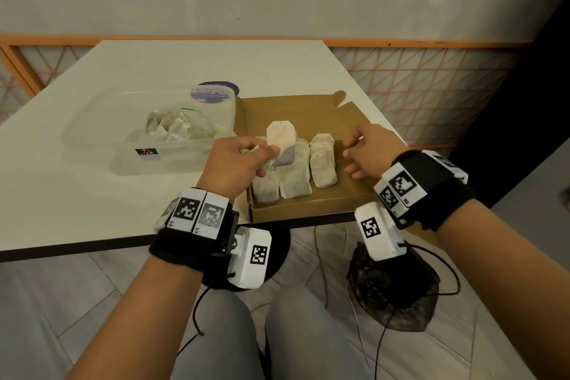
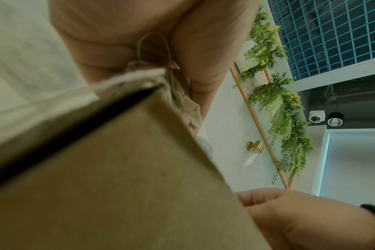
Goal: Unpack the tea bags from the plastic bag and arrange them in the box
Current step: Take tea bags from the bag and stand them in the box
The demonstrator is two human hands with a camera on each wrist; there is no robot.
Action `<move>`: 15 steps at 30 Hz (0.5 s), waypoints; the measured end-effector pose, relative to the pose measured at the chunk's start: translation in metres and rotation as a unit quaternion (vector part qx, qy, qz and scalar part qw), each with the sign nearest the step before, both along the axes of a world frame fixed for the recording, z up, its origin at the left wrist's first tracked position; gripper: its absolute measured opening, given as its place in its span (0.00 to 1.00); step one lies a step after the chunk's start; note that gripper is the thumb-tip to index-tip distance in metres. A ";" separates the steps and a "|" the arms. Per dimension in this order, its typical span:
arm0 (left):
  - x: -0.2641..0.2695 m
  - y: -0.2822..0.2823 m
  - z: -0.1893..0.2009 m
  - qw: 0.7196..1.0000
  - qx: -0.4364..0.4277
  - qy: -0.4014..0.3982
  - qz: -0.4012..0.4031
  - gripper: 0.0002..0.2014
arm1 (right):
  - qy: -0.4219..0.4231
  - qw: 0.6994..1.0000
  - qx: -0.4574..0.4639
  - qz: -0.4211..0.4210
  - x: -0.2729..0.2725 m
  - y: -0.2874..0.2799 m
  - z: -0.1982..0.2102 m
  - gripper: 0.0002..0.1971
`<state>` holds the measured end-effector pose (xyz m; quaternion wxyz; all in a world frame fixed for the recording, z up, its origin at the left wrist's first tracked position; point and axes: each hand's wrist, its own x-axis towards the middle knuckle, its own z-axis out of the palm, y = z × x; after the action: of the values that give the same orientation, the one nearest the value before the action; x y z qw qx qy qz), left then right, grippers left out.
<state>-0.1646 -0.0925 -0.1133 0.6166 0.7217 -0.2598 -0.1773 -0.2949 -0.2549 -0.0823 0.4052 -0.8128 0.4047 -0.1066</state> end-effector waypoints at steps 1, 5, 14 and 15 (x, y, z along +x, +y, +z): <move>0.000 0.000 0.000 1.000 0.001 -0.001 -0.001 0.06 | 0.003 1.000 -0.024 0.011 -0.002 -0.001 0.006 0.09; -0.001 0.000 0.000 1.000 0.003 -0.009 -0.003 0.06 | 0.120 0.968 -0.096 0.196 -0.013 0.008 0.028 0.10; -0.002 0.001 0.003 1.000 -0.003 -0.002 -0.008 0.06 | 0.218 0.912 -0.169 0.303 -0.001 0.003 0.009 0.21; -0.002 0.001 0.003 1.000 -0.002 -0.006 -0.014 0.06 | 0.186 0.930 -0.149 0.280 0.000 0.001 0.011 0.20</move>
<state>-0.1664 -0.0913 -0.1099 0.6141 0.7177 -0.2740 -0.1807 -0.2951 -0.2536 -0.0718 0.2104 -0.9493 0.2085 0.1056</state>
